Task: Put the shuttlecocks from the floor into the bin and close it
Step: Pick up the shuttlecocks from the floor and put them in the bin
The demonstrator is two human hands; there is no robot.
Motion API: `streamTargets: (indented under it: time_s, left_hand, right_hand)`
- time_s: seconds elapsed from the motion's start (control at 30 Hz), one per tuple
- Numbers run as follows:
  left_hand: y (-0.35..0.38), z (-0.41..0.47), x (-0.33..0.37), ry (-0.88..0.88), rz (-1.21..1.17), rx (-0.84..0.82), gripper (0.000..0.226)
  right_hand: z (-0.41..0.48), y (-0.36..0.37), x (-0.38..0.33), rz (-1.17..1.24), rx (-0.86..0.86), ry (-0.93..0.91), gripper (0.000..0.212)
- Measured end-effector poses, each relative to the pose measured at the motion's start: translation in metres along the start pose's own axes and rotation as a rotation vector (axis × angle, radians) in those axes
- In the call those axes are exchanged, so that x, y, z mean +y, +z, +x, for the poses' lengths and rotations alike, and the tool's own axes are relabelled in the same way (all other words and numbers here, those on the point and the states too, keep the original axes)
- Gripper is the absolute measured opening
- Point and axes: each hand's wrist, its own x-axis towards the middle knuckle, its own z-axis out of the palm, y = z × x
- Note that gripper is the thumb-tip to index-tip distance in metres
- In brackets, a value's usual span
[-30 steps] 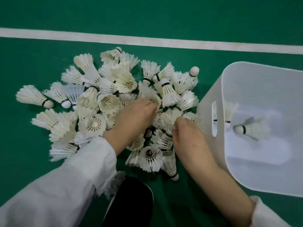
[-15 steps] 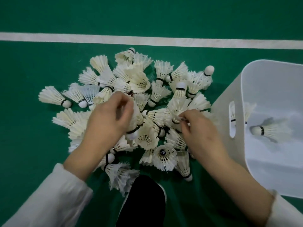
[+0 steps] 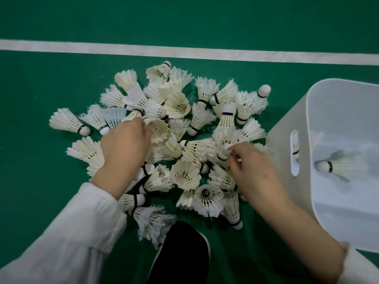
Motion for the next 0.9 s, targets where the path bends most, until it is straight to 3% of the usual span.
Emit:
streamTargets:
  time_s: [0.17,0.3,0.47,0.63,0.77,0.9]
  left_hand:
    - [-0.018,-0.004,0.0,-0.026,-0.046,0.088,0.034]
    - [-0.035,-0.009,0.0,-0.055,-0.252,0.057,0.039]
    - [-0.071,-0.018,0.025,0.037,-0.385,0.026,0.048]
    - [-0.108,-0.025,0.077,0.218,-0.474,0.003,0.045]
    - [-0.121,-0.034,0.119,0.347,-0.472,-0.018,0.041]
    - [-0.113,-0.048,0.144,0.413,-0.422,-0.076,0.04]
  right_hand:
    - [0.001,0.0,0.003,-0.009,0.01,-0.012,0.018]
    - [0.0,-0.003,-0.001,0.003,0.025,-0.051,0.019]
    - [-0.003,-0.034,-0.019,0.055,0.054,-0.152,0.02]
    - [0.003,-0.116,-0.024,-0.002,0.063,-0.189,0.023]
    - [-0.009,-0.194,0.006,-0.091,0.093,-0.078,0.023]
    - [-0.027,-0.217,0.084,-0.221,-0.002,0.259,0.019]
